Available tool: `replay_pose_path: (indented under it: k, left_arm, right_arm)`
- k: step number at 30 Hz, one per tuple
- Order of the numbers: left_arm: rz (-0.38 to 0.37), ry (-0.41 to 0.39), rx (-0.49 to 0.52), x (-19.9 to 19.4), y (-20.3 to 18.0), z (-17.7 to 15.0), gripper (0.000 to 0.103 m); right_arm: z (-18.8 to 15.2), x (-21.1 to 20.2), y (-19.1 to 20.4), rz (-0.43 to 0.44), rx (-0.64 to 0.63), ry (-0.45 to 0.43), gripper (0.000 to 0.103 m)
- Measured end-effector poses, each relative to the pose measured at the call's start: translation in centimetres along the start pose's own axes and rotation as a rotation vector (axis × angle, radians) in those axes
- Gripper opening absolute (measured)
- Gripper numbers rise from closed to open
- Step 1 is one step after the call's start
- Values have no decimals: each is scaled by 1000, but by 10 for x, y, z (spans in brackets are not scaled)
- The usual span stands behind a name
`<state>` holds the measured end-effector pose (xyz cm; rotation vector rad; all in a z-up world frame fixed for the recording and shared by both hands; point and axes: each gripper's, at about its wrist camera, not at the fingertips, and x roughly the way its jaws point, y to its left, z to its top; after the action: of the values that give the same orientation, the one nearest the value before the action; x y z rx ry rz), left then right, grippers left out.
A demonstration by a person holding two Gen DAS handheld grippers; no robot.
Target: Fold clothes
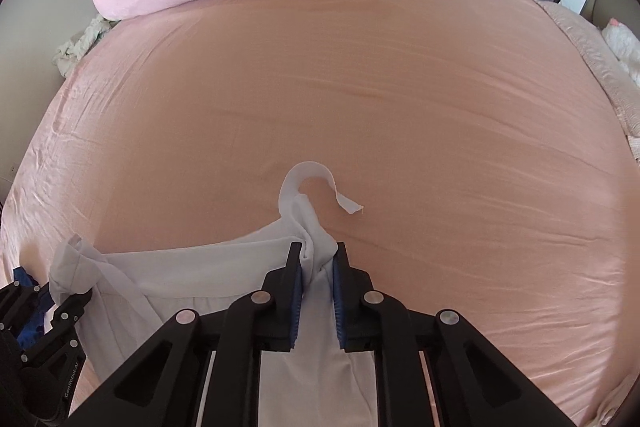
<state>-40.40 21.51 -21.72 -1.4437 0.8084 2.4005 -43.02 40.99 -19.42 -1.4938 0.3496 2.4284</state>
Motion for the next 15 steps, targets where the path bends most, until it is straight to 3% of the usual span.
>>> replay_pose_path:
  k: [3, 7, 15]
  left_arm:
    - [10, -17, -3, -8, 6, 0, 15]
    - [6, -31, -12, -14, 6, 4, 15]
    - [101, -117, 99, -26, -15, 31, 11]
  right_arm:
    - [9, -14, -9, -37, -1, -31, 11]
    - [-38, -30, -20, -79, -11, -56, 10]
    - [-30, -36, -43, -143, 20, -73, 10]
